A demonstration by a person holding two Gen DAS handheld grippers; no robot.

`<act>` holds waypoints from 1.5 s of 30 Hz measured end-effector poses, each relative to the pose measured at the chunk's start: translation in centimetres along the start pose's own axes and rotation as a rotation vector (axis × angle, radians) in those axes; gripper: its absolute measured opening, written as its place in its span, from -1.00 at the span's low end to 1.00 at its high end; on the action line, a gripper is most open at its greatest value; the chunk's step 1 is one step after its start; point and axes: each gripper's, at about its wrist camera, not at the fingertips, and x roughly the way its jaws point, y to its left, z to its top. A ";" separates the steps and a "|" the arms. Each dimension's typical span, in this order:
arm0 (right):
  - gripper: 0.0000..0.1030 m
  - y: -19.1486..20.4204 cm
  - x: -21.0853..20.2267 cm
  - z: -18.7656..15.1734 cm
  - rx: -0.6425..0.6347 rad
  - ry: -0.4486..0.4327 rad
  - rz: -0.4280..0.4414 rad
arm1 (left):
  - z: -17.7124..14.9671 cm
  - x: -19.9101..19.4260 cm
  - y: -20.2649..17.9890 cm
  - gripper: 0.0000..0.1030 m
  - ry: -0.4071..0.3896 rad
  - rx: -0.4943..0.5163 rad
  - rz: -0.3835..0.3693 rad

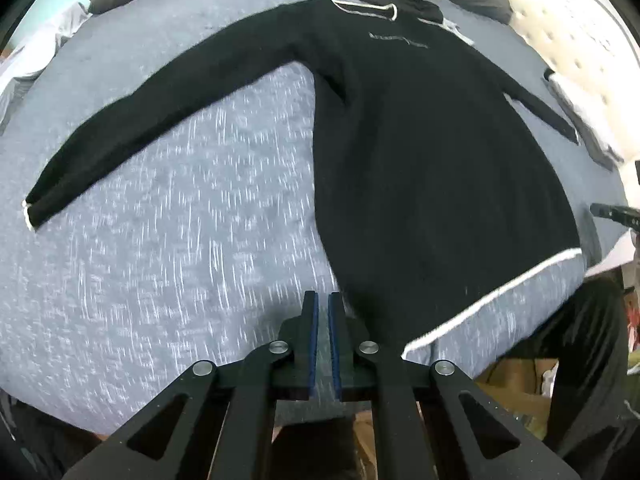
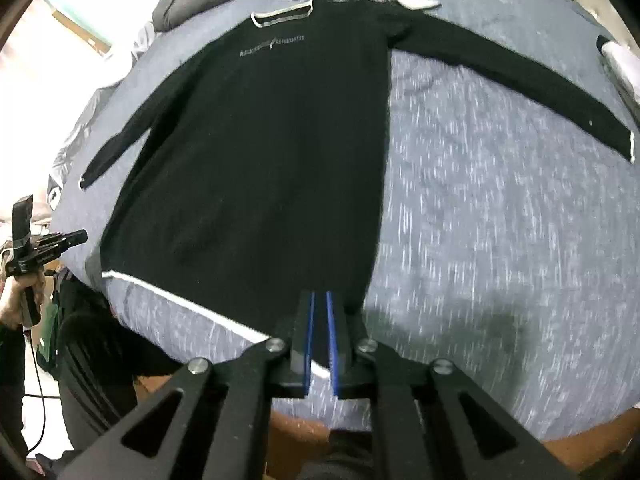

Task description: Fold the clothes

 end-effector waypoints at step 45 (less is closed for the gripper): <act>-0.47 -4.5 3.1 6.4 0.110 -0.042 0.101 | 23.8 10.8 6.5 -0.86 -0.185 -0.280 -0.038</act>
